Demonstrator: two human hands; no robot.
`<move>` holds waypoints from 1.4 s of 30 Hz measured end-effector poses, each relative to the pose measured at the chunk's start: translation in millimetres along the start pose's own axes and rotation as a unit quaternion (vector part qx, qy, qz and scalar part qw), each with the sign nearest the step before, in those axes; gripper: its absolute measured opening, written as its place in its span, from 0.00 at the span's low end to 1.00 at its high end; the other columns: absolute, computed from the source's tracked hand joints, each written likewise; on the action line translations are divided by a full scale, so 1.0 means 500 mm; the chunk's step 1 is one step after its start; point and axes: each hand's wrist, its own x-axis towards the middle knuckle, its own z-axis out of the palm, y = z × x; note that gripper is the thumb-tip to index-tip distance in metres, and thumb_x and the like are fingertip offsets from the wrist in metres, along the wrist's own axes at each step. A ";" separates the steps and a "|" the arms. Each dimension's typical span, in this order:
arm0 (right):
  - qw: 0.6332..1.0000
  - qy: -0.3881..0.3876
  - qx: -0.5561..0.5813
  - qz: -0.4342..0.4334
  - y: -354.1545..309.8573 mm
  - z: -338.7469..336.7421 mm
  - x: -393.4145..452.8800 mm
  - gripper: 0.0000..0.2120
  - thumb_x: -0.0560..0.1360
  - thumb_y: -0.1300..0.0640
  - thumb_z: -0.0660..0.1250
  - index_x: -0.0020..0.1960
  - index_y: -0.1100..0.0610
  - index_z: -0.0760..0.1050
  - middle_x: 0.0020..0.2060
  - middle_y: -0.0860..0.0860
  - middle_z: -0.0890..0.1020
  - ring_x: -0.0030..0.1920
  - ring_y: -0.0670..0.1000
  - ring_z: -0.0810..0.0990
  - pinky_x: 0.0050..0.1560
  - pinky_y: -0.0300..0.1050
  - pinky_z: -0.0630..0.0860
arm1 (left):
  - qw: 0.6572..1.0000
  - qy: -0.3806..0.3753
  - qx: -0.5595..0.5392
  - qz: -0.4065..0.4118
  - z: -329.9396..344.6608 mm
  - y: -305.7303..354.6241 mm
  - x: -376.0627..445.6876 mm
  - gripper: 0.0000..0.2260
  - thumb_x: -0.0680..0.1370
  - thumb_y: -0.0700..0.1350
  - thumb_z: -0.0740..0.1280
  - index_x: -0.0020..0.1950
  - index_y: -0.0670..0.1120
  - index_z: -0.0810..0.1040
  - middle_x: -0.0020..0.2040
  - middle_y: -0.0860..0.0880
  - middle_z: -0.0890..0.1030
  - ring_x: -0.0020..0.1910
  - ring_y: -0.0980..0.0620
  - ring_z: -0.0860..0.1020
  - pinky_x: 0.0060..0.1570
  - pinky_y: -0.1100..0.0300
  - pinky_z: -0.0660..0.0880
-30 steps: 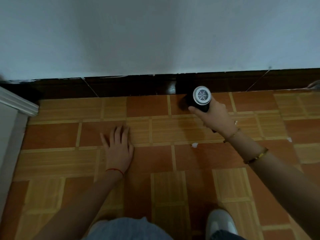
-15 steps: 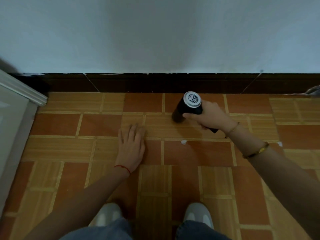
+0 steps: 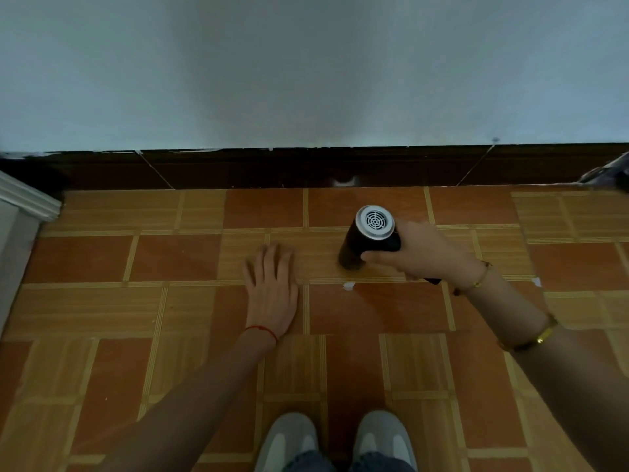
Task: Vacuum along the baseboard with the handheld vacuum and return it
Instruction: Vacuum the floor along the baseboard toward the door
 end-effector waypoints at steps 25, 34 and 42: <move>0.971 0.223 0.081 0.021 -0.030 0.111 0.127 0.34 0.71 0.37 0.69 0.72 0.52 0.67 0.57 0.50 0.83 0.55 0.52 0.82 0.52 0.48 0.80 | 0.999 0.033 -0.008 0.011 0.015 -0.014 -0.001 0.25 0.80 0.51 0.53 0.78 0.48 0.64 0.77 0.44 0.64 0.78 0.42 0.59 0.75 0.33 0.52; 0.943 0.303 0.101 0.096 0.025 0.076 0.123 0.34 0.72 0.39 0.69 0.72 0.54 0.65 0.56 0.52 0.83 0.54 0.54 0.82 0.46 0.44 0.77 | 1.000 0.027 0.007 0.013 0.013 -0.015 0.000 0.25 0.80 0.51 0.54 0.77 0.48 0.65 0.77 0.44 0.65 0.78 0.41 0.60 0.74 0.32 0.53; 0.942 0.301 0.114 0.094 0.016 0.087 0.146 0.35 0.71 0.37 0.69 0.72 0.53 0.66 0.56 0.53 0.83 0.55 0.55 0.82 0.50 0.47 0.79 | 0.999 0.033 0.011 0.016 0.011 -0.014 0.000 0.25 0.79 0.50 0.55 0.77 0.48 0.65 0.77 0.43 0.65 0.77 0.41 0.60 0.74 0.32 0.52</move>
